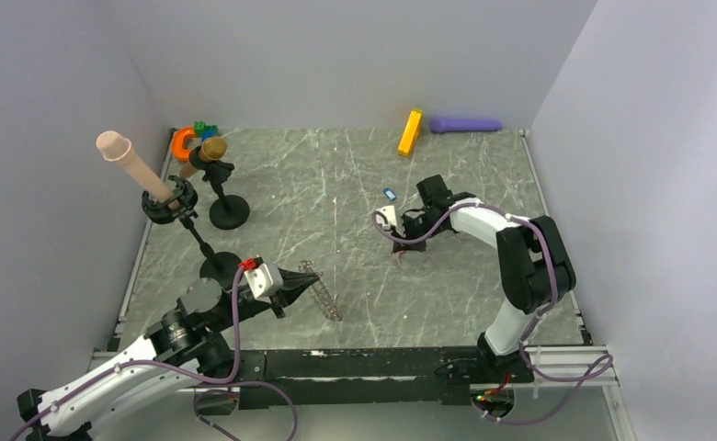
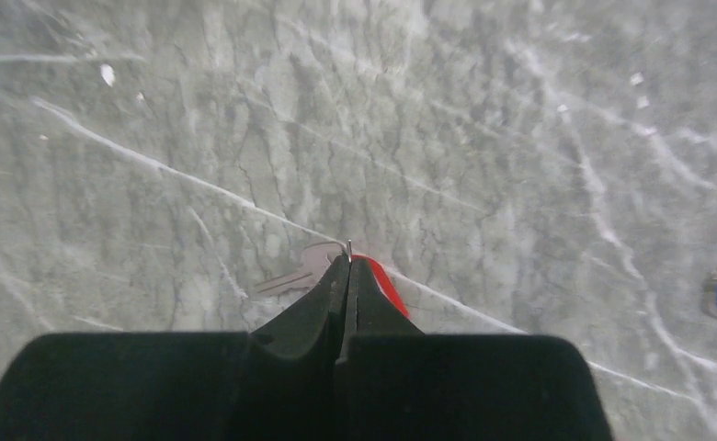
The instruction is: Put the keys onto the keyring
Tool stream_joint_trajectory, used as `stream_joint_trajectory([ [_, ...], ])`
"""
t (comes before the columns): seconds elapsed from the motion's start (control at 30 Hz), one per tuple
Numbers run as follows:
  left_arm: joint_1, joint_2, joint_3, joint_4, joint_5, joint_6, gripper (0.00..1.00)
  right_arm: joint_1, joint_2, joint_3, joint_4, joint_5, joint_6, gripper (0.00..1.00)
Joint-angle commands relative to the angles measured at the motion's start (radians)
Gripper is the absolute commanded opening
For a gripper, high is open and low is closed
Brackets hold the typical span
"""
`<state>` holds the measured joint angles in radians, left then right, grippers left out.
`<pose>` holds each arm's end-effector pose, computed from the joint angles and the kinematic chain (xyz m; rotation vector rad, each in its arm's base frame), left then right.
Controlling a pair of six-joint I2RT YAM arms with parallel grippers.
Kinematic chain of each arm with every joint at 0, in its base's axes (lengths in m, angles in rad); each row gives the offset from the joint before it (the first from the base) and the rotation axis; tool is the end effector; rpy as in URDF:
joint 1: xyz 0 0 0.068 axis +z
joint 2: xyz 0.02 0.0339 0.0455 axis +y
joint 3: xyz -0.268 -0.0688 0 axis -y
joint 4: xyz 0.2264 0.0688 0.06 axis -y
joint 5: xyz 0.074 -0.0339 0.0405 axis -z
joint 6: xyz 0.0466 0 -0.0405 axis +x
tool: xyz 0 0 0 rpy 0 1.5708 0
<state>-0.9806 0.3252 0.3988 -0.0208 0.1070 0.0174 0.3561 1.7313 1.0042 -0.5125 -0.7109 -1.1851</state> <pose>0.0557 -0.0922 0.2820 0.8328 1.3421 -0.8449 0.2775 0.1357 0.1690 -1.8376 1.6720 0.6756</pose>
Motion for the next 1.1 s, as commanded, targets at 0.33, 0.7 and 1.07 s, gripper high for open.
stream_joint_trajectory([
  [0.33,0.003,0.077,0.112,0.075,0.037,0.035,0.00,-0.016,-0.211,0.506,-0.708,-0.339,-0.171,0.00],
  [0.7,0.003,0.121,0.209,0.089,0.035,0.058,0.00,0.001,-0.290,0.787,-0.984,-0.615,-0.155,0.00],
  [1.07,0.003,0.213,0.352,0.037,0.113,0.142,0.00,0.054,-0.326,0.829,-0.986,-0.760,-0.016,0.00],
])
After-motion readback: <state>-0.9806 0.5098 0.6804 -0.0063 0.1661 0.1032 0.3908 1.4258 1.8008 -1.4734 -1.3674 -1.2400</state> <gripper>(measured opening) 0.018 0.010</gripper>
